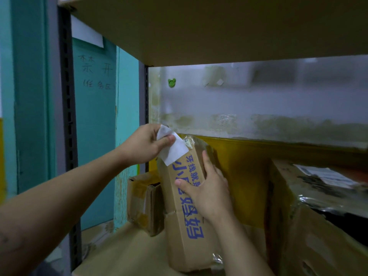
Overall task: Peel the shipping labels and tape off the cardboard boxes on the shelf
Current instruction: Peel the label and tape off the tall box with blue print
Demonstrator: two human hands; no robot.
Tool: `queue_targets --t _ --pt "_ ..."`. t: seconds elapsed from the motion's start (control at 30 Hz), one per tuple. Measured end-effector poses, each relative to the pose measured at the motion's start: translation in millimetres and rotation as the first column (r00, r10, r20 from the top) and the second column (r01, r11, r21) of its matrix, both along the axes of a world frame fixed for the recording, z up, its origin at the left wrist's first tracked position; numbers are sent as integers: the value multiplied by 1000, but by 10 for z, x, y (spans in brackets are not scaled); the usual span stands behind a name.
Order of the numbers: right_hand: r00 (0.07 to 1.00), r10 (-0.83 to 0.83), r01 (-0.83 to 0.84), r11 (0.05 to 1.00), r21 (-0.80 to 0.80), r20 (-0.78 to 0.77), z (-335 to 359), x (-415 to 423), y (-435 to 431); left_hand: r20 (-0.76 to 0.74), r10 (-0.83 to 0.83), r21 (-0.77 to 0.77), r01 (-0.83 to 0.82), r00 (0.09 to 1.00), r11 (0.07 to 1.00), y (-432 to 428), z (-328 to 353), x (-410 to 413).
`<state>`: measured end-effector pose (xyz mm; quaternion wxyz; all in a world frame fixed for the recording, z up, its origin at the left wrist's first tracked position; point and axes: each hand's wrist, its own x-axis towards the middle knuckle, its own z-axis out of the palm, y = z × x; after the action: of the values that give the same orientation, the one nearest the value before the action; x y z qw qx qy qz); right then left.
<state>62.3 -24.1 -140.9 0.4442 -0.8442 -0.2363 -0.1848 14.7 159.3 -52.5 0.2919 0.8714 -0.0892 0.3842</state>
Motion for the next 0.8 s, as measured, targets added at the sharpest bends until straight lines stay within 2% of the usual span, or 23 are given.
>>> queue_targets --t 0.13,0.4,0.57,0.8 --pt "1000 3 -3 1000 25 2 -5 13 9 44 49 15 -50 998 999 -30 -24 39" --pt "1000 0 0 1000 -24 9 4 -38 11 116 106 44 -111 988 993 1 -52 66" --pt "1000 -6 6 995 -95 1 25 -80 43 125 132 15 -135 983 991 50 -79 46" --pt "999 39 -40 996 -76 -22 10 -27 87 122 214 -49 -209 969 977 50 -105 37"
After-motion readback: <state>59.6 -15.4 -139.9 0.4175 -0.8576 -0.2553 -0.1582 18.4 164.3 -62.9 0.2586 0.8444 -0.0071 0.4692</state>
